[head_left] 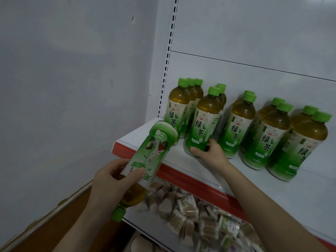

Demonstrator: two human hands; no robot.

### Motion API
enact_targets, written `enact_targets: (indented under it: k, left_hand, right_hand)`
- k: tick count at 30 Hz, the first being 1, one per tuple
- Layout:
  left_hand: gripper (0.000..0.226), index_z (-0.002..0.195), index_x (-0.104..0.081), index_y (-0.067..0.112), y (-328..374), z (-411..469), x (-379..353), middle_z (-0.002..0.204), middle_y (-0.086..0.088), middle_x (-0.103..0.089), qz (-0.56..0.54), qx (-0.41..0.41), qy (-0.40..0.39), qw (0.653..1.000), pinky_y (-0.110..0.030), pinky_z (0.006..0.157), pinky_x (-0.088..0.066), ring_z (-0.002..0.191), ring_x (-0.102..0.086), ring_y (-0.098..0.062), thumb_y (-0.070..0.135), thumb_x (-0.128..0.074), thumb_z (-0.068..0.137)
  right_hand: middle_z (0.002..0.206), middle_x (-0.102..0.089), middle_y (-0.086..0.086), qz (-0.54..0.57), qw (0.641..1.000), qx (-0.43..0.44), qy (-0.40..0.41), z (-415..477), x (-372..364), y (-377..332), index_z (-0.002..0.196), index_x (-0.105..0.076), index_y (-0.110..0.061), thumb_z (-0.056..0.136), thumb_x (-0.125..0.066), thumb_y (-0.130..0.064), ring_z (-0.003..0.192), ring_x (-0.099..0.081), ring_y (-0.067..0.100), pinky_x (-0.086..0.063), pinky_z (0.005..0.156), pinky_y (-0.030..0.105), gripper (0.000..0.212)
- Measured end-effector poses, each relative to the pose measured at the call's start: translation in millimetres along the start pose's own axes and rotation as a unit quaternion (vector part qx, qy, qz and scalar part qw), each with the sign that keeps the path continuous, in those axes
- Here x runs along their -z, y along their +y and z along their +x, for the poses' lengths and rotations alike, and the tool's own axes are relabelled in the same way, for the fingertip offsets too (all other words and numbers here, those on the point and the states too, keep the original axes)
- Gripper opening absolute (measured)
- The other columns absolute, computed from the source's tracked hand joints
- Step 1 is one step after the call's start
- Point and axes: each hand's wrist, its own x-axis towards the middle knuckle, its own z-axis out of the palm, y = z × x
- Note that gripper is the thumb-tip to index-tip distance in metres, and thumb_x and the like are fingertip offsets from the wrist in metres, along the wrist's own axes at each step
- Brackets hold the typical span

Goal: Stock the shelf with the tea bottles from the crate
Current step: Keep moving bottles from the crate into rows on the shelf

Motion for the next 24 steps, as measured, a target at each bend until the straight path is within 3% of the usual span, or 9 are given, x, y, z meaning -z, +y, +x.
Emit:
enact_targets:
  k: [3,5,8,12,15,18,20,22,24]
  left_hand:
    - [0.019,0.085,-0.062,0.023,3.7,-0.1,-2.3,0.068,0.014,-0.070,0.009,-0.023,-0.021,0.999,-0.011,0.044,-0.047,0.061,-0.067,-0.002,0.015,-0.072,0.070]
    - [0.022,0.086,-0.062,0.025,6.9,0.4,-5.2,0.072,0.021,-0.069,0.023,-0.042,-0.040,0.998,-0.011,0.045,-0.048,0.065,-0.067,-0.001,0.019,-0.072,0.067]
    - [0.029,0.087,-0.062,0.027,11.1,0.8,-14.9,0.079,0.025,-0.069,0.035,-0.066,-0.069,0.995,-0.013,0.045,-0.049,0.066,-0.068,-0.004,0.030,-0.075,0.061]
    - [0.030,0.086,-0.062,0.032,16.1,2.6,-36.5,0.087,0.025,-0.068,0.059,-0.113,-0.115,0.985,-0.014,0.051,-0.052,0.072,-0.068,-0.004,0.031,-0.079,0.062]
    - [0.037,0.088,-0.062,0.034,19.4,4.2,-53.0,0.092,0.025,-0.066,0.071,-0.135,-0.152,0.977,-0.014,0.059,-0.053,0.079,-0.067,-0.001,0.024,-0.085,0.061]
    - [0.050,0.097,-0.063,0.035,23.0,12.0,-67.2,0.093,0.012,-0.070,0.084,-0.139,-0.194,0.967,-0.022,0.067,-0.057,0.085,-0.067,-0.006,0.049,-0.078,0.051]
    - [0.058,0.103,-0.061,0.037,26.7,18.6,-74.6,0.100,0.010,-0.066,0.089,-0.132,-0.212,0.964,-0.028,0.075,-0.057,0.093,-0.064,-0.007,0.059,-0.070,0.049]
    - [0.060,0.105,-0.061,0.035,30.1,24.4,-80.2,0.103,0.012,-0.063,0.084,-0.130,-0.180,0.971,-0.023,0.075,-0.055,0.095,-0.061,-0.005,0.062,-0.067,0.053]
    - [0.058,0.108,-0.060,0.026,31.1,26.8,-84.0,0.100,0.011,-0.061,0.072,-0.119,-0.112,0.984,-0.013,0.066,-0.048,0.091,-0.059,-0.003,0.058,-0.072,0.061]
  right_hand:
    - [0.114,-0.060,0.007,-0.026,0.995,0.036,0.085,-13.1,10.4,-9.4,0.123,-0.051,-0.003,0.083,-0.066,-0.020,0.096,-0.055,0.012,-0.044,0.080,0.013,0.046]
    - [0.107,-0.062,0.003,0.013,0.989,0.074,0.125,-23.8,21.5,-21.8,0.120,-0.055,-0.005,0.084,-0.064,-0.025,0.087,-0.057,0.006,-0.047,0.072,0.008,0.042]
    - [0.104,-0.064,-0.003,0.085,0.992,0.087,0.035,-39.7,38.0,-50.7,0.121,-0.055,-0.020,0.079,-0.060,-0.042,0.096,-0.062,0.009,-0.054,0.078,0.023,0.048]
    - [0.116,-0.058,-0.007,0.053,0.994,0.049,-0.086,-51.0,51.3,-74.3,0.127,-0.045,-0.034,0.063,-0.057,-0.059,0.103,-0.060,0.010,-0.055,0.079,0.030,0.070]
    - [0.112,-0.065,-0.001,0.099,0.991,-0.011,-0.093,-57.0,63.5,-73.4,0.119,-0.054,-0.027,0.061,-0.069,-0.048,0.094,-0.067,0.016,-0.058,0.077,0.041,0.064]
    - [0.107,-0.069,0.006,0.172,0.984,-0.021,-0.030,-63.0,80.8,-64.0,0.112,-0.060,-0.024,0.059,-0.073,-0.035,0.089,-0.070,0.021,-0.058,0.074,0.044,0.055]
    - [0.103,-0.070,0.007,0.211,0.977,-0.016,0.003,-68.2,90.7,-58.2,0.110,-0.061,-0.021,0.061,-0.072,-0.031,0.085,-0.071,0.021,-0.060,0.067,0.039,0.052]
    - [0.100,-0.070,0.008,0.250,0.967,-0.006,0.038,-72.5,100.8,-54.3,0.112,-0.060,-0.018,0.062,-0.070,-0.029,0.080,-0.071,0.019,-0.057,0.054,0.028,0.053]
    - [0.101,-0.069,0.009,0.284,0.956,0.010,0.065,-75.4,111.5,-51.3,0.117,-0.057,-0.014,0.060,-0.071,-0.030,0.080,-0.071,0.019,-0.054,0.050,0.024,0.061]
